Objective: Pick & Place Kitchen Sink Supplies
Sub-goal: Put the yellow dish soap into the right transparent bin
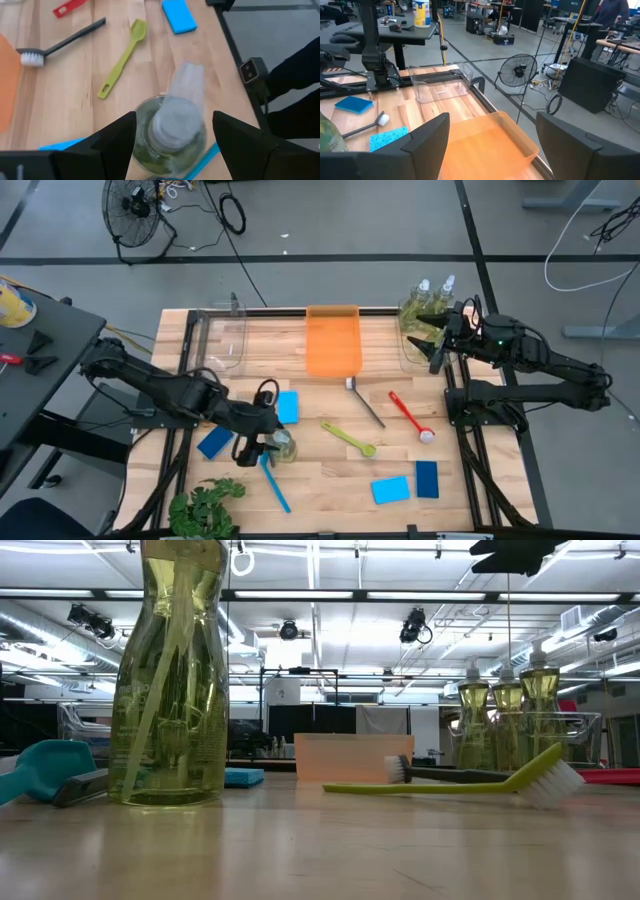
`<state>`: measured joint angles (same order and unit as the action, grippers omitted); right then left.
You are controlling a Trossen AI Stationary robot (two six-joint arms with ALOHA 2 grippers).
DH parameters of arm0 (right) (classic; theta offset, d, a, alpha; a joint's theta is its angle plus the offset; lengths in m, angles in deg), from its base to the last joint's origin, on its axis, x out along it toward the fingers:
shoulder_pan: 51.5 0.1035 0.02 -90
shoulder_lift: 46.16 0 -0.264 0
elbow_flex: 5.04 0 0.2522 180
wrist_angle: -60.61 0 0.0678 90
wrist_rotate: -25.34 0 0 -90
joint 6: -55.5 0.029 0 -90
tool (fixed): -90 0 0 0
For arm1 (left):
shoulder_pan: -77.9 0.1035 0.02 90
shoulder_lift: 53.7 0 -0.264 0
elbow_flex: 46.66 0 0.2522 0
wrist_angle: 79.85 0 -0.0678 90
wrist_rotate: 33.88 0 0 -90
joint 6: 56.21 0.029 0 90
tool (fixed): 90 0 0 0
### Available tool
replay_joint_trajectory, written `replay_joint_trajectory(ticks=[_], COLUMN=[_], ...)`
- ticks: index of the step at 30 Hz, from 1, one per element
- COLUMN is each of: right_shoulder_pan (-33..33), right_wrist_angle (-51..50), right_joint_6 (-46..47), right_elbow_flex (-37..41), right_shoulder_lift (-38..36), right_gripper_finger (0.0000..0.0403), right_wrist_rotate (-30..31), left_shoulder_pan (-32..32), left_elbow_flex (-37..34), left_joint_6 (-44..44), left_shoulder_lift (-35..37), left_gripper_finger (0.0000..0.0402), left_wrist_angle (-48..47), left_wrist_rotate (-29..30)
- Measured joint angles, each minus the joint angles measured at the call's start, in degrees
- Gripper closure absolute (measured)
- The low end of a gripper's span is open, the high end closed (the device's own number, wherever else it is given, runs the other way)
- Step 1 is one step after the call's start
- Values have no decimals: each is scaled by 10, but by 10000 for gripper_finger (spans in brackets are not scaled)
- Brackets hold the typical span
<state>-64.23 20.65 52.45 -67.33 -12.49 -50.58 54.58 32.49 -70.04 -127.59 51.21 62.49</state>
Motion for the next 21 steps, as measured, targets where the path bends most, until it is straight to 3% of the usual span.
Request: replay_joint_trajectory(ticks=[5,15,21], right_shoulder_pan=[0,0,0], right_wrist_angle=[0,0,0], right_joint_6=[11,11,11], right_elbow_flex=[0,0,0], right_shoulder_lift=[1,1,1], right_gripper_finger=[108,108,108], right_wrist_rotate=[0,0,0], left_shoulder_pan=[8,14,17], left_elbow_flex=[0,0,0], left_joint_6=[-5,-1,-29], left_shoulder_lift=[-8,-8,-7], left_gripper_finger=[154,279,280], left_wrist_angle=[5,7,20], left_wrist_rotate=[3,-20,5])
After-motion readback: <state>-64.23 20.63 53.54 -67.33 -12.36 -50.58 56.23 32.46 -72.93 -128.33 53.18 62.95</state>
